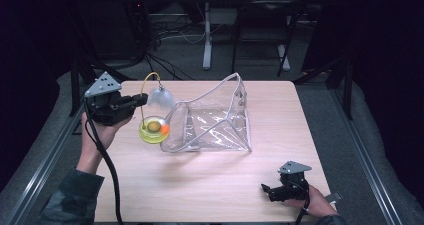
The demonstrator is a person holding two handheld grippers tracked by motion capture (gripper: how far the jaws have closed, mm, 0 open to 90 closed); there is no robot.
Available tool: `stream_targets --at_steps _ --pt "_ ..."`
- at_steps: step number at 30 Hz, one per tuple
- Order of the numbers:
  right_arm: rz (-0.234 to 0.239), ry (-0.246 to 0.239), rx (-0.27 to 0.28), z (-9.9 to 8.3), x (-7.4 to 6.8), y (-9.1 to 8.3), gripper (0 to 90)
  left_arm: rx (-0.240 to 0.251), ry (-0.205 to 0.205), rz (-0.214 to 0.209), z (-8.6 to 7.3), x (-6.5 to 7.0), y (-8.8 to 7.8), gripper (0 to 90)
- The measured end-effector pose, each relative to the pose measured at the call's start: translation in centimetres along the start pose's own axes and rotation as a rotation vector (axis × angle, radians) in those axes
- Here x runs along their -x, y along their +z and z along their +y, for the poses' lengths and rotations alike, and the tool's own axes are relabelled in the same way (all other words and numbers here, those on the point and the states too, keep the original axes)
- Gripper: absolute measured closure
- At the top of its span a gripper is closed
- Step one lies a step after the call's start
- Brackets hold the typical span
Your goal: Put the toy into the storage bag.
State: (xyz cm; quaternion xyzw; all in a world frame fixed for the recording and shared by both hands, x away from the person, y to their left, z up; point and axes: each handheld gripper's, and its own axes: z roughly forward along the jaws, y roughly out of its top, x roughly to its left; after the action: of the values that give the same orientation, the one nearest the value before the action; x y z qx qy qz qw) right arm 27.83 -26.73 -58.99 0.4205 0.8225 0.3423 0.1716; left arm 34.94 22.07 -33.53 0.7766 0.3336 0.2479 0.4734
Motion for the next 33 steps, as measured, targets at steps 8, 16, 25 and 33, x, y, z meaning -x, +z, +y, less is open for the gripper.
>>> stream_targets --at_steps 8,16,25,33 --pt "0.000 -0.001 -0.001 0.0 0.0 0.0 0.0 0.003 0.009 -0.011 0.6 0.2 0.8 88.0" --pt "0.001 -0.001 -0.002 0.0 0.0 0.0 0.0 -0.006 0.012 -0.032 0.9 0.5 2.0 88.0" --pt "0.000 -0.002 -0.001 0.0 0.0 0.0 0.0 -0.016 0.016 -0.055 1.5 0.8 3.1 88.0" --pt "0.000 -0.002 -0.001 0.0 0.0 0.0 0.0 -0.026 0.027 -0.078 1.9 1.4 4.3 88.0"
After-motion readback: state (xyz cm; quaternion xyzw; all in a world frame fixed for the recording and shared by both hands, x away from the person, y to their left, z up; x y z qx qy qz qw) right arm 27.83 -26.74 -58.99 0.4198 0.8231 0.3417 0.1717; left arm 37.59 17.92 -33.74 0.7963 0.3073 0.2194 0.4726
